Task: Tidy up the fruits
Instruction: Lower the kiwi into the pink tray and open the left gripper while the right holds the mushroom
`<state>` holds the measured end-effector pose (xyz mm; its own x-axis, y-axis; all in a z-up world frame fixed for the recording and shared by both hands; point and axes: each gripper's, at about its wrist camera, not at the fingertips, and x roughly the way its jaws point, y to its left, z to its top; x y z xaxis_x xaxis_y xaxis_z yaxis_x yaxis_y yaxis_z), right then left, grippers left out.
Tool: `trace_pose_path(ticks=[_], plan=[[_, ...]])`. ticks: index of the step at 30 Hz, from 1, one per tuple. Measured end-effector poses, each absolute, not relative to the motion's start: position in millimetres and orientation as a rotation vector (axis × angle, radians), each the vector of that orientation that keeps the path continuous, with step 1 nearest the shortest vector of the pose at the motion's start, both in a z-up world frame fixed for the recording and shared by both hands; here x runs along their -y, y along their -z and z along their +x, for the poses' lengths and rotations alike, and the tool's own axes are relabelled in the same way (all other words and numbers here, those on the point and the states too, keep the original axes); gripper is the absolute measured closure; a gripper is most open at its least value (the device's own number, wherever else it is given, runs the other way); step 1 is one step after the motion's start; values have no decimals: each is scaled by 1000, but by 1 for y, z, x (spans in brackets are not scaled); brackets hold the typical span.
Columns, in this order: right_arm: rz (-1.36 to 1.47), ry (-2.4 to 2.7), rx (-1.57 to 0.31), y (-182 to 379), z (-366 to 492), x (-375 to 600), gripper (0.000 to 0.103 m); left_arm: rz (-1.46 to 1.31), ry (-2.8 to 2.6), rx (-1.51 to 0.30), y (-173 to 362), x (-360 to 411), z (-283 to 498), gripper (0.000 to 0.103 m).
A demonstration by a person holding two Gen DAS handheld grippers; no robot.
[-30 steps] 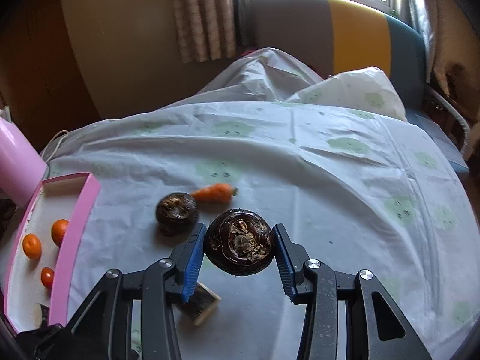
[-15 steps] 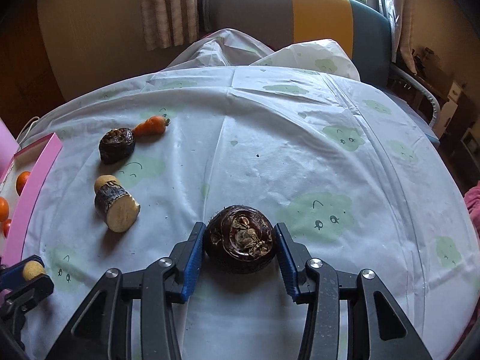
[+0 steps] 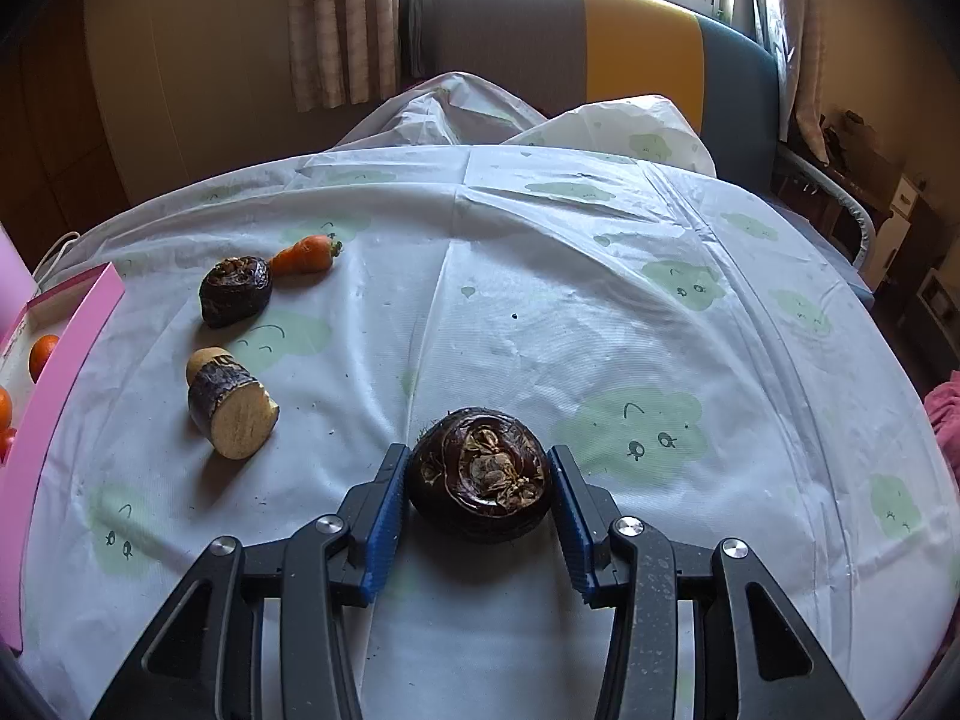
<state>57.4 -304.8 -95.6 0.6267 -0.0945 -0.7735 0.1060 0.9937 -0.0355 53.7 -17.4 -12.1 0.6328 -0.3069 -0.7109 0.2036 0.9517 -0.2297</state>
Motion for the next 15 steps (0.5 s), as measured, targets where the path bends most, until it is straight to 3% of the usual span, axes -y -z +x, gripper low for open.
trace_pose_path(ticks=[15], plan=[[6,118,-882,96,57,304,57,-200,111,-848,19,-56,81,76]])
